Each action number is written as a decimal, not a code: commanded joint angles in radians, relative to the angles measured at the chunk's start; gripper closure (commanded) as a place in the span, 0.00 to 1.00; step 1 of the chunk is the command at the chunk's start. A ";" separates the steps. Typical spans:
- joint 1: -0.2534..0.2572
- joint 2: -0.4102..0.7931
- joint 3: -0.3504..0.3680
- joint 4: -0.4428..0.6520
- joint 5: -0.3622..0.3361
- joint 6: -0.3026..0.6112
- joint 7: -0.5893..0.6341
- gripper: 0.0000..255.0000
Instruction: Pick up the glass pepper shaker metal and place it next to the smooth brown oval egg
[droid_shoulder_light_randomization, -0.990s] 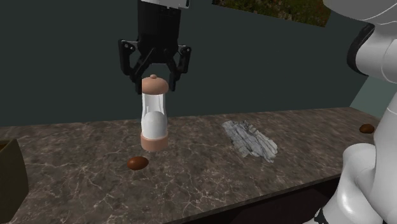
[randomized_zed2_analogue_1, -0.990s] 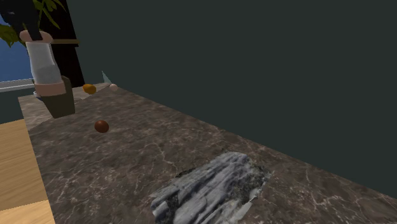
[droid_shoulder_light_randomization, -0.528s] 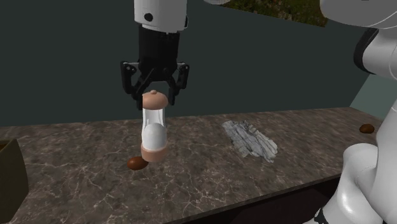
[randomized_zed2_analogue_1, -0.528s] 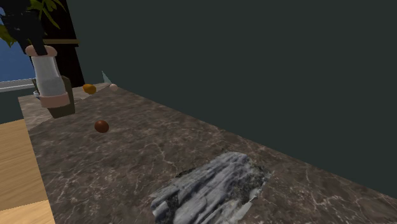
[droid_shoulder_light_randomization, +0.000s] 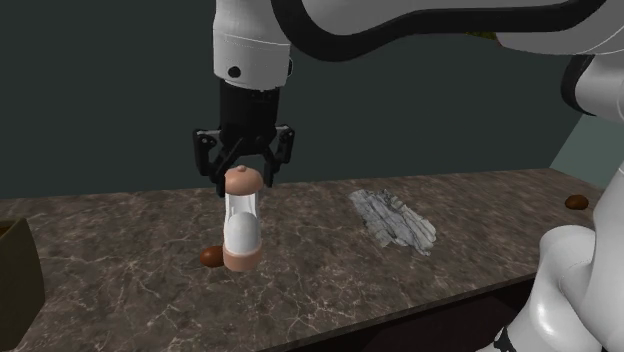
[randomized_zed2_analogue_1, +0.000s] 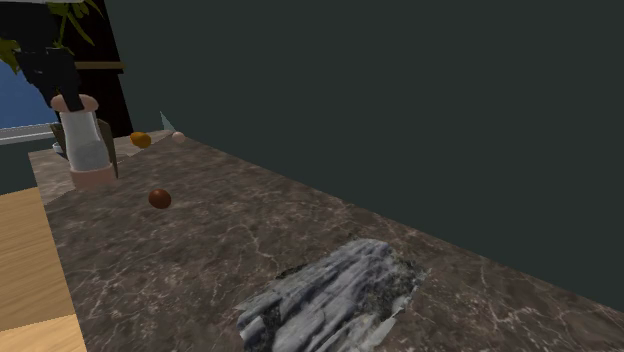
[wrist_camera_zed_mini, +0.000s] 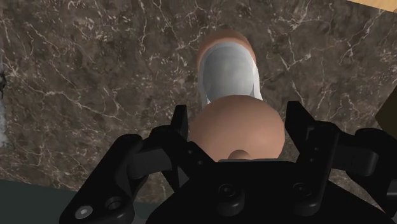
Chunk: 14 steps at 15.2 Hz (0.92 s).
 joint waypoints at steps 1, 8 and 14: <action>-0.001 -0.005 -0.001 -0.036 0.001 0.032 0.001 1.00; -0.003 -0.005 -0.002 -0.130 -0.001 0.125 0.007 1.00; -0.004 0.004 -0.003 -0.199 -0.007 0.203 0.014 1.00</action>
